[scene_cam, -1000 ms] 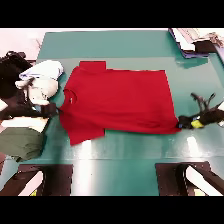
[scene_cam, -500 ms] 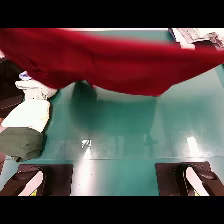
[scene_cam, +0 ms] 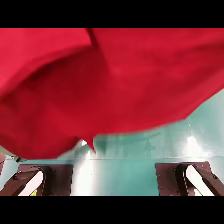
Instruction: Fold the shirts.
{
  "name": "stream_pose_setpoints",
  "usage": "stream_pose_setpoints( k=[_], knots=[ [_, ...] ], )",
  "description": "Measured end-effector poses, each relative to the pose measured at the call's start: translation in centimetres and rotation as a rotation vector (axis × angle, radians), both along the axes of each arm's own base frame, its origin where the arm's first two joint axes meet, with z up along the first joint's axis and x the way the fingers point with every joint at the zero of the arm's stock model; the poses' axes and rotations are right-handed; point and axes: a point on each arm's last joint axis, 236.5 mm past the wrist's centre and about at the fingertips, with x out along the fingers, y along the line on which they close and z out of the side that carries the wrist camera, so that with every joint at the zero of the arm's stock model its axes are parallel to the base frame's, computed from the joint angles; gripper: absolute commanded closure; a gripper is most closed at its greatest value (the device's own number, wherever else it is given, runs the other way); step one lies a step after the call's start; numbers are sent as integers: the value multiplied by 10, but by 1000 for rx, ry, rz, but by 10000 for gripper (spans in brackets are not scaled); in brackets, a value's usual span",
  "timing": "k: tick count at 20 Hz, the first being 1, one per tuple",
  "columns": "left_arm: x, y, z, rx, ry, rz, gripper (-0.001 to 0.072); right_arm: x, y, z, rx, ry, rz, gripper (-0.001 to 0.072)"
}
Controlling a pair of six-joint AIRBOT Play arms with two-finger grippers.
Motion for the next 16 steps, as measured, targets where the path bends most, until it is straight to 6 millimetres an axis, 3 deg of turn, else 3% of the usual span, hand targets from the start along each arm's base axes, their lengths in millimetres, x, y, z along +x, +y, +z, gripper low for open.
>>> stream_pose_setpoints(
  k=[2, 4, 7, 9, 12, 14, 16],
  knots=[
    [49, 5, -67, -19, 200, -2, 684, 30, -6, -42, 65, 128, 29, 698],
    [94, 7, -155, -33, 433, -14, 683, 62, -11, -103, 130, 302, 56, 698],
    [137, 1, -280, -33, 715, -39, 683, 97, -10, -202, 192, 573, 88, 698],
    [161, -4, -346, -40, 837, -45, 683, 117, -3, -264, 227, 719, 112, 698],
    [199, -6, -412, -67, 934, -30, 683, 147, 1, -336, 269, 846, 117, 698],
    [224, -7, -437, -72, 961, -26, 683, 170, 2, -365, 294, 874, 119, 698],
    [248, -8, -446, -74, 958, -27, 682, 192, 2, -381, 312, 880, 124, 698]
  ],
)
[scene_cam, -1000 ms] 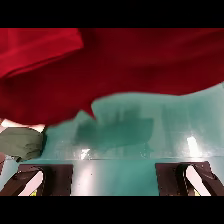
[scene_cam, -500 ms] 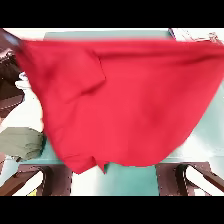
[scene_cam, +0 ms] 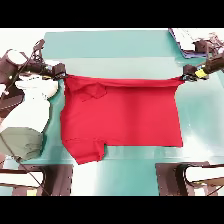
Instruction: Fold the shirts.
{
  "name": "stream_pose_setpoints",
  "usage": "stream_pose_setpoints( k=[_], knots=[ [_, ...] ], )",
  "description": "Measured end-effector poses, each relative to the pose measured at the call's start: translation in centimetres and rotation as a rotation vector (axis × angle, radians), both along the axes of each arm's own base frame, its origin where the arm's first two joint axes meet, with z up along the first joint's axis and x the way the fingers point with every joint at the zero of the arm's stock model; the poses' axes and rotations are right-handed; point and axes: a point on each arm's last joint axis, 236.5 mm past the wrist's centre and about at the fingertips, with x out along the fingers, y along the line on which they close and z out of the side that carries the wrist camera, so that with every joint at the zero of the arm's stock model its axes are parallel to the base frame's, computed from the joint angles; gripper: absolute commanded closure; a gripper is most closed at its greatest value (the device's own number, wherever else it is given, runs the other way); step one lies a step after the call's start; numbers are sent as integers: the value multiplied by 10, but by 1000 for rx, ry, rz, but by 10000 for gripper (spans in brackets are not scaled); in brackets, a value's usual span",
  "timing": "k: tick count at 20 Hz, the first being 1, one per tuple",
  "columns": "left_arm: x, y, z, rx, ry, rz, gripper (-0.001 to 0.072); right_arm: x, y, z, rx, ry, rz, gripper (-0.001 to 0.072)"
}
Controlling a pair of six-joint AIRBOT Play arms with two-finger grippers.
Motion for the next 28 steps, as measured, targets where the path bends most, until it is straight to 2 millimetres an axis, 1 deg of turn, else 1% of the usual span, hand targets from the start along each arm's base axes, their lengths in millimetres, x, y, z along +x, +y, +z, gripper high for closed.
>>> stream_pose_setpoints(
  k=[2, 3, 5, 6, 7, 8, 12, 13, 14, 15, 16, 18, 20, 21, 23, 25, 28],
  knots=[
    [15, 0, -3, 1, -1, -10, 682, 17, 2, -4, 21, -9, 3, 698],
    [19, 1, -2, 4, -1, -18, 682, 22, 3, -4, 25, -16, 10, 698],
    [15, 2, -9, 18, 38, -55, 682, 21, 3, -4, 17, -8, 28, 698],
    [7, 4, -14, 34, 69, -84, 682, 18, 1, -6, 3, 3, 35, 698],
    [-1, 5, -22, 53, 108, -111, 682, 10, -1, -9, -12, 24, 42, 698],
    [-13, 7, -34, 72, 161, -140, 682, 3, -2, -13, -23, 39, 46, 698],
    [-57, 8, -80, 79, 335, -199, 681, -33, -4, -40, -50, 118, 56, 697],
    [-64, 7, -90, 73, 364, -202, 674, -41, -4, -47, -52, 136, 55, 673],
    [-73, 6, -99, 65, 395, -206, 380, -47, -4, -54, -53, 146, 53, 438],
    [-79, 6, -105, 61, 418, -208, 79, -52, -3, -59, -52, 159, 52, 325],
    [-83, 5, -108, 53, 433, -205, 157, -56, -3, -62, -48, 164, 51, 325],
    [-90, 4, -106, 46, 450, -199, 165, -59, 1, -60, -22, 160, 41, 326],
    [-101, 7, -97, 59, 456, -188, 165, -62, 6, -48, 0, 139, 39, 326],
    [-112, 11, -92, 79, 457, -177, 165, -67, 9, -40, 7, 132, 42, 326],
    [-143, 20, -86, 121, 472, -152, 165, -78, 14, -22, 13, 100, 47, 326],
    [-188, 26, -85, 154, 493, -135, 165, -90, 20, -8, 13, 69, 53, 327],
    [-260, 29, -99, 167, 549, -95, 165, -103, 26, 8, 11, 25, 56, 327]
  ],
)
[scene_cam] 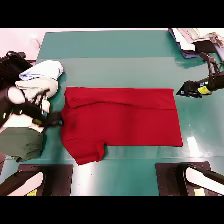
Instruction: Fold the shirts.
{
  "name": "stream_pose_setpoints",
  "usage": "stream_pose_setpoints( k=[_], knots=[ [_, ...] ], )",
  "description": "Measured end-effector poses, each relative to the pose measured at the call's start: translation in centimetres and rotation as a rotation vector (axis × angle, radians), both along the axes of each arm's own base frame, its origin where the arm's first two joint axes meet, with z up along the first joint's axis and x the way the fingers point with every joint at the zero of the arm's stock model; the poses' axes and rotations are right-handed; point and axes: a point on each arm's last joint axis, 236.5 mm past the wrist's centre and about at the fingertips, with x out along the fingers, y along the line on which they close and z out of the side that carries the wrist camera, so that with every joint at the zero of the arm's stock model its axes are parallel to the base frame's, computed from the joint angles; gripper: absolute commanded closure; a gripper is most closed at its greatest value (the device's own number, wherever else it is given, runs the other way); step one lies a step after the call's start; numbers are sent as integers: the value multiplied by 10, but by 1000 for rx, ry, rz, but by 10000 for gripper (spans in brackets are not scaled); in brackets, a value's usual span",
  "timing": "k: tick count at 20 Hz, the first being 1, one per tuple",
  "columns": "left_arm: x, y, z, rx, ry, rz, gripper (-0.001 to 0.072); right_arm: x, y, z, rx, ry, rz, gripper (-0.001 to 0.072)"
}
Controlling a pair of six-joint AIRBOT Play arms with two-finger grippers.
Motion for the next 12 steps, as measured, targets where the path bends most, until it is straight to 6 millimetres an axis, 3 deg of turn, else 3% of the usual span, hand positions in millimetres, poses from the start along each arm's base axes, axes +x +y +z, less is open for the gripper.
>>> stream_pose_setpoints(
  k=[2, 5, 12],
  knots=[
    [-36, -3, -16, -6, 40, 31, 165, -5, 2, 5, -2, -19, 0, 327],
    [-67, -16, -36, -61, 88, 76, 165, -9, 3, 9, -4, -30, 0, 327],
    [-64, -49, -45, -220, 41, 172, 168, -12, 4, 11, -3, -36, -1, 328]
  ],
)
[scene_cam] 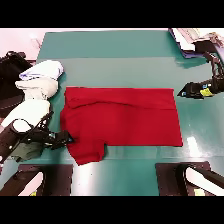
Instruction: Fold the shirts.
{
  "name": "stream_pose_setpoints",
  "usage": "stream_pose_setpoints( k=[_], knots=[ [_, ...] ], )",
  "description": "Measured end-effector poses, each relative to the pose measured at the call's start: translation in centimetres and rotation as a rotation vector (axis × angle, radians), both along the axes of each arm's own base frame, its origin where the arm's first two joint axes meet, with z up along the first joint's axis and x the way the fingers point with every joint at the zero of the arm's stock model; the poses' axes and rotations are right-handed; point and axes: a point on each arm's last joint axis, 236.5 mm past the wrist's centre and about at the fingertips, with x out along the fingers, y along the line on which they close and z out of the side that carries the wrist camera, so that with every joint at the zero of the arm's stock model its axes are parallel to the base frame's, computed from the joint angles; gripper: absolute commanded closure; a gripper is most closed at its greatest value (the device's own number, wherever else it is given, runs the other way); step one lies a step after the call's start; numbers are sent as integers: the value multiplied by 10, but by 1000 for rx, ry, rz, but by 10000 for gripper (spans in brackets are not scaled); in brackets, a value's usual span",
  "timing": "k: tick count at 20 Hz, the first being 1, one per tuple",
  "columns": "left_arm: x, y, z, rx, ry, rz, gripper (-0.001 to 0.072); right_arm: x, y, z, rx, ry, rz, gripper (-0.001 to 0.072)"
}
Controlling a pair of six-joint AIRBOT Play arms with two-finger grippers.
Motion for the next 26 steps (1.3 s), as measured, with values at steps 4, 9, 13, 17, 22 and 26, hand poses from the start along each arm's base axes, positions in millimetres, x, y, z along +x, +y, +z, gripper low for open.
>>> stream_pose_setpoints(
  k=[4, 9, 13, 17, 22, 26],
  knots=[
    [4, -4, 0, -19, -23, 12, 682, -5, -3, -1, 1, 21, -3, 328],
    [14, -8, 19, -36, -70, -46, 683, -41, -35, -28, -11, 145, -85, 325],
    [22, -10, 32, -45, -107, -76, 682, -115, -74, -90, -23, 373, -238, 326],
    [26, -15, 41, -72, -126, -81, 682, -169, -65, -139, 113, 532, -330, 327],
    [29, -17, 44, -82, -141, -77, 682, -178, -27, -163, 252, 580, -312, 370],
    [30, -18, 48, -85, -148, -89, 685, -177, -9, -170, 233, 578, -226, 670]
  ],
)
